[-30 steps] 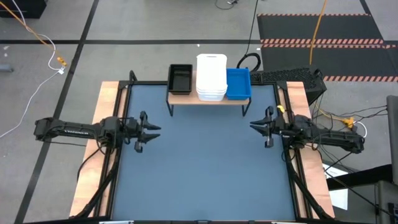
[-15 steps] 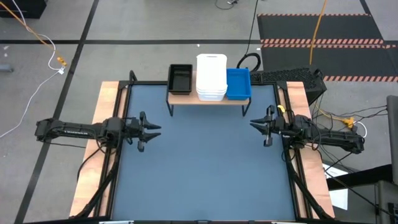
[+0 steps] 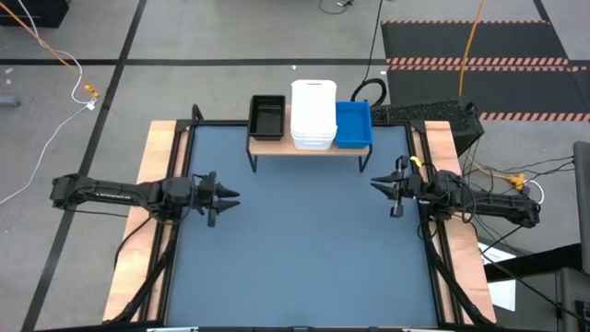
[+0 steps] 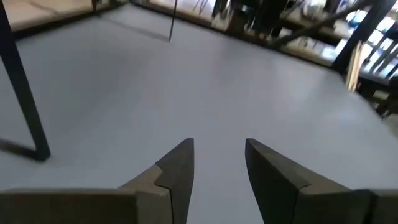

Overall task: Stack baskets on shelf by color
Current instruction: Return to Home Position

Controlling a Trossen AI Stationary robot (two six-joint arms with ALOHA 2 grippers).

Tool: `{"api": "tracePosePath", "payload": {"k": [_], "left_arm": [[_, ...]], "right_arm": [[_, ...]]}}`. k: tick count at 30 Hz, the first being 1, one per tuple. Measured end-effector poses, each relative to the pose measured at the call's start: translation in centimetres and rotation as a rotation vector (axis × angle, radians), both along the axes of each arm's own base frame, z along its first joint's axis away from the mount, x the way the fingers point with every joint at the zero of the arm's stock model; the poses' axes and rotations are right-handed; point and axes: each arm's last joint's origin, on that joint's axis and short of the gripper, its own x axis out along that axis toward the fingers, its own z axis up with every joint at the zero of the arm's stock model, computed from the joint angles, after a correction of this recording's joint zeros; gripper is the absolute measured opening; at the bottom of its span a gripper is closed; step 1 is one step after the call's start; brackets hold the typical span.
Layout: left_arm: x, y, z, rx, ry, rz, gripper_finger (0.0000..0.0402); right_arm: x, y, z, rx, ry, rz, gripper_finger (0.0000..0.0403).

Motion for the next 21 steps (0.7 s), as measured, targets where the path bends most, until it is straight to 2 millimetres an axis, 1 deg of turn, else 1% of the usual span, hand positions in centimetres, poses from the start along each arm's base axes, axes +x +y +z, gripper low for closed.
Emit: {"api": "tracePosePath", "payload": {"k": [3,7,10,16,21], "left_arm": [[0.1,0.0,0.4,0.015,-0.037,-0.003,0.0145],[0.2,0.1,1.0,0.148,-0.096,0.002,0.0145],[0.2,0.2,1.7,0.159,-0.160,0.023,0.0145],[-0.3,-0.2,2.6,0.249,-0.261,-0.113,0.0145],[-1.2,-0.2,3.0,0.302,-0.308,-0.115,0.0145]], "right_arm": [[0.0,0.0,0.0,0.000,0.000,0.000,0.0047],[0.0,0.0,0.0,0.000,0.000,0.000,0.0047],[0.0,0.0,0.0,0.000,0.001,0.000,0.0047],[0.0,0.0,0.0,0.000,0.001,0.000,0.0047],[0.0,0.0,0.0,0.000,0.001,0.000,0.0047]]}}
